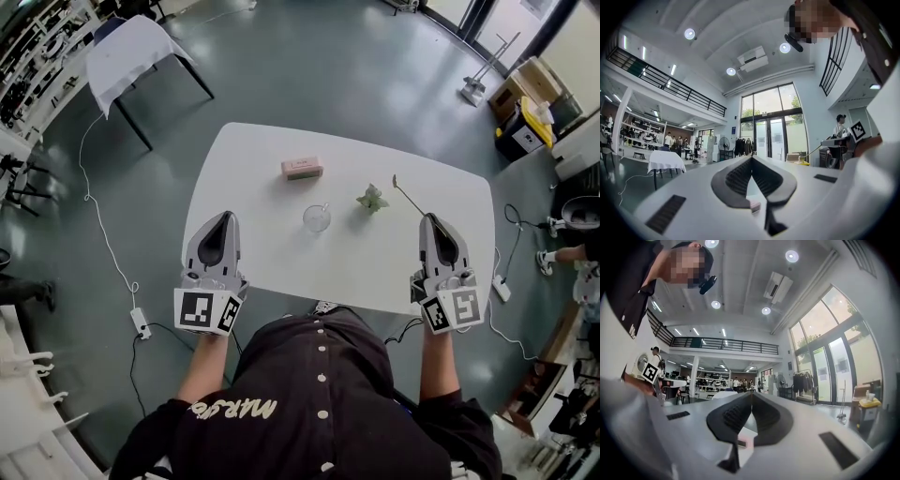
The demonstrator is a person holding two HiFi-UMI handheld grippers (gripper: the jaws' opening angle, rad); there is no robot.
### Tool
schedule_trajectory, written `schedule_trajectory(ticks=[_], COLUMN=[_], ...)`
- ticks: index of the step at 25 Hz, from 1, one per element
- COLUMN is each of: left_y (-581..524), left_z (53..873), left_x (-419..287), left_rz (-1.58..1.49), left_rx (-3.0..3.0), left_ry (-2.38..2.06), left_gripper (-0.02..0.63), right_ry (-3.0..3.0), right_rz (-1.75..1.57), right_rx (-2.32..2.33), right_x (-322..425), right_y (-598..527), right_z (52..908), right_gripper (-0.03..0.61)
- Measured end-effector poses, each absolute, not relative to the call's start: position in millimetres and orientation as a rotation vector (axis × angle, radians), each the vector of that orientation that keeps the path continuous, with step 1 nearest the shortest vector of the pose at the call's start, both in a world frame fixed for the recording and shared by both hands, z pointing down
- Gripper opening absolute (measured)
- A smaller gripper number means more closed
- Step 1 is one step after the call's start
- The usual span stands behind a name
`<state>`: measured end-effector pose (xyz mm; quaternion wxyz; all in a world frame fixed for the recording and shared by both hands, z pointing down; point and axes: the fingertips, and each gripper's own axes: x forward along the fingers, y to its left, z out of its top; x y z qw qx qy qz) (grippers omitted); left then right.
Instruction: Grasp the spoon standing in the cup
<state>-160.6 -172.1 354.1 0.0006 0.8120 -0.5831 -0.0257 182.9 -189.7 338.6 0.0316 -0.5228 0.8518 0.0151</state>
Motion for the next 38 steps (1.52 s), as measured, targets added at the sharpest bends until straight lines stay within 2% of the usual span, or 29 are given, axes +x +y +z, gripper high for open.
schedule_trajectory(ticks=[12, 38], left_y=[-166, -175], left_z=[361, 373], left_x=[-180, -173], left_rz=[-0.053, -0.027], left_rx=[2.503, 2.47], left_ry=[-1.883, -1.893], left_gripper=[0.008, 0.008], right_ry=[2.568, 2.641], right_rz=[0.05, 0.054], right_rx=[-1.645, -1.6], right_x=[188, 170], right_y=[-193, -202], right_z=[344, 354], right_gripper=[0.009, 0.008])
